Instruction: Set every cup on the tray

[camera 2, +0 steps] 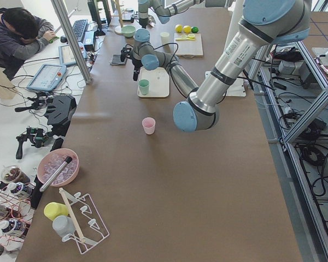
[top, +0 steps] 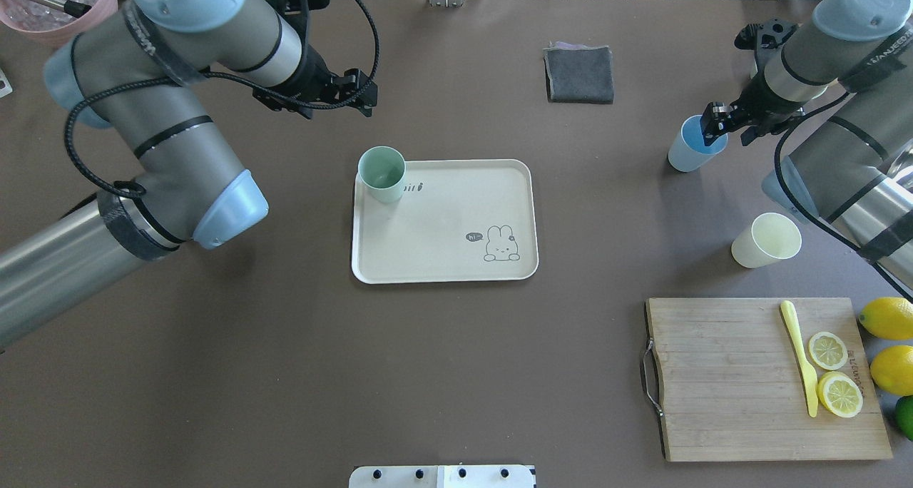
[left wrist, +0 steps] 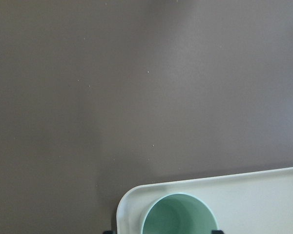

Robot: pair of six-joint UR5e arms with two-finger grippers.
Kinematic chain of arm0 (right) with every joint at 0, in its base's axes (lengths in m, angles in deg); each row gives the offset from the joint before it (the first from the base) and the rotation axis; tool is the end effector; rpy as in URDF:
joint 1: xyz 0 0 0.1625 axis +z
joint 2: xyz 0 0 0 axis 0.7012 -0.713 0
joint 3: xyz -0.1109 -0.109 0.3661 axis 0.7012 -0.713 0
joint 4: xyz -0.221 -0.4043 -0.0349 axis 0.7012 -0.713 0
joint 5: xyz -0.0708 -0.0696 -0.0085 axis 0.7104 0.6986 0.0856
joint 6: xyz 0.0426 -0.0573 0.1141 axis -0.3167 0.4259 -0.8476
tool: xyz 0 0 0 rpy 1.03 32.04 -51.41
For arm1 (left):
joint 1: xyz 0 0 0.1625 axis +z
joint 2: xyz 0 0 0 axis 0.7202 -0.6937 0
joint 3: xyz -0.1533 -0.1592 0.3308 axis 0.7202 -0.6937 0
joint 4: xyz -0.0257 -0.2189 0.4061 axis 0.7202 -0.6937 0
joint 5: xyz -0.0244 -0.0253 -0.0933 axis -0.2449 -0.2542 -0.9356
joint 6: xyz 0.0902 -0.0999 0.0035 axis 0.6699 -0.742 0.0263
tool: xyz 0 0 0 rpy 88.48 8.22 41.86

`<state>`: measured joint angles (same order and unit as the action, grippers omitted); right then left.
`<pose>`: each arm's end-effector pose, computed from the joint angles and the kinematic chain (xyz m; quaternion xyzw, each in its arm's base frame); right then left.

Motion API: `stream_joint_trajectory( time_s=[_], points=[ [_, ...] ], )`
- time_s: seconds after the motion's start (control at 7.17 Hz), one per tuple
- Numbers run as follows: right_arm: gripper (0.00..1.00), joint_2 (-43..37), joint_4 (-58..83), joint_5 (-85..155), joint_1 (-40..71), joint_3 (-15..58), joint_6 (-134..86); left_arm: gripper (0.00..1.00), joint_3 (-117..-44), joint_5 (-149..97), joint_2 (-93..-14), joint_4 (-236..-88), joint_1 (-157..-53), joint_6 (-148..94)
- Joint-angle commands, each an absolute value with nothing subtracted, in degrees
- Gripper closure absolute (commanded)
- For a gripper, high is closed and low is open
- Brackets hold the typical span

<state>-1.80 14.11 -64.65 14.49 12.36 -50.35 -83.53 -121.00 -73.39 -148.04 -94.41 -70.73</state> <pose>-0.3159 -0.6426 0.4672 0.0314 -0.3661 0.0228 0.9298 0.4309 -0.5938 0.1496 0.1352 0.4792 -0.0180 0.8671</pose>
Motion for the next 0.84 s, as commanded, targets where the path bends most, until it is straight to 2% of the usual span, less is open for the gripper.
stream_joint_trajectory(
  time_s=[0.0, 0.42, 0.7],
  points=[
    [1.0, -1.3, 14.1, -64.7, 14.2, 12.9, -52.9, 0.02, -86.6, -124.2, -72.3, -143.3, -99.0, -65.3],
    [1.0, -0.4, 13.5, -64.9, 13.8, 17.1, -58.1, 0.02, -91.4, -131.0, -65.4, -140.0, -106.3, -55.2],
    [1.0, 3.7, 13.2, -65.2, 12.4, 18.0, -65.2, 0.02, -93.2, -133.6, -58.7, -140.2, -108.9, -48.2]
  ],
)
